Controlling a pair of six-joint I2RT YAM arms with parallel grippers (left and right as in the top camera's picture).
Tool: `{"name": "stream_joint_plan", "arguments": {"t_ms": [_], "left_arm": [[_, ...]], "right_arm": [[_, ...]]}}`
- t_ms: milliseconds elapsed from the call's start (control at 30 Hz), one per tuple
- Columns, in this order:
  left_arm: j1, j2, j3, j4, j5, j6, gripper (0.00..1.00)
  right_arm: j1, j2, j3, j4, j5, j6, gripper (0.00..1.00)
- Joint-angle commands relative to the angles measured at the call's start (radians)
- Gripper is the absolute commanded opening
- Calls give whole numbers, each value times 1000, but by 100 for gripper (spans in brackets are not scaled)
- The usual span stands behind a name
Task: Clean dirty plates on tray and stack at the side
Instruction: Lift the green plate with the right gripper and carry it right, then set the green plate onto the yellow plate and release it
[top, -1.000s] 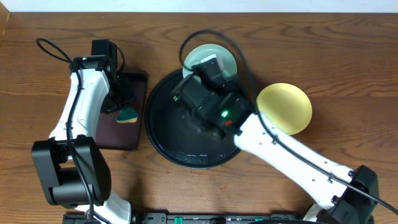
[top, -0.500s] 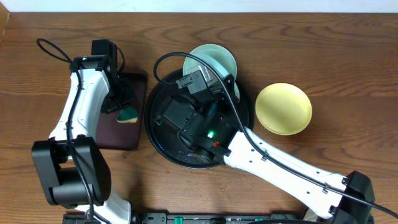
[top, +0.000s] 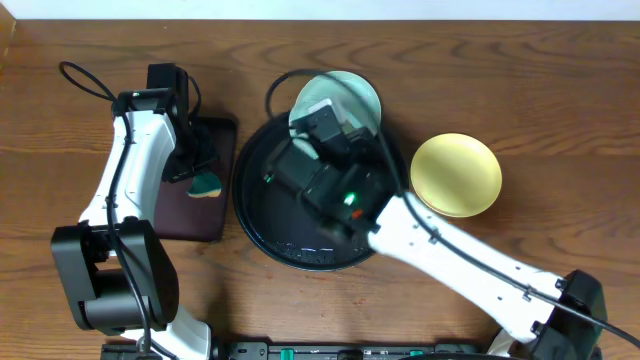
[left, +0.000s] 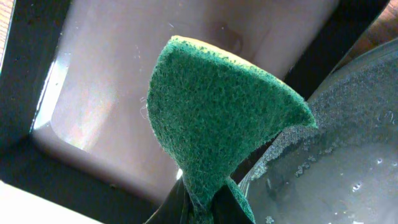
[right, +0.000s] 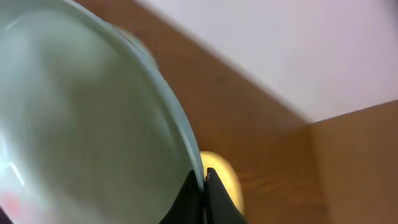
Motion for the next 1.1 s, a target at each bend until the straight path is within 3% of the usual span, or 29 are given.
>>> {"name": "stream_joint_plan", "arguments": {"t_ms": [0,233,367,767,1067], "left_arm": [[3,10,-2,-7,-2,5,8],[3,10,-2,-17,-2,5,8],[3,10,-2,-18,-2,5,7],[3,10,-2,-18,-2,5,8],[3,10,-2,-18,-2,6,7]], "right_arm": [[-121,-19,19,-9,-336,20,1],[-420,-22,19,-31,-821,24,1],[-603,-22,19,-65,-963,24,1],[-1009,-21,-63,-183,-930,24,1],[-1119,-21,-274,-102,-955,24,1]]}}
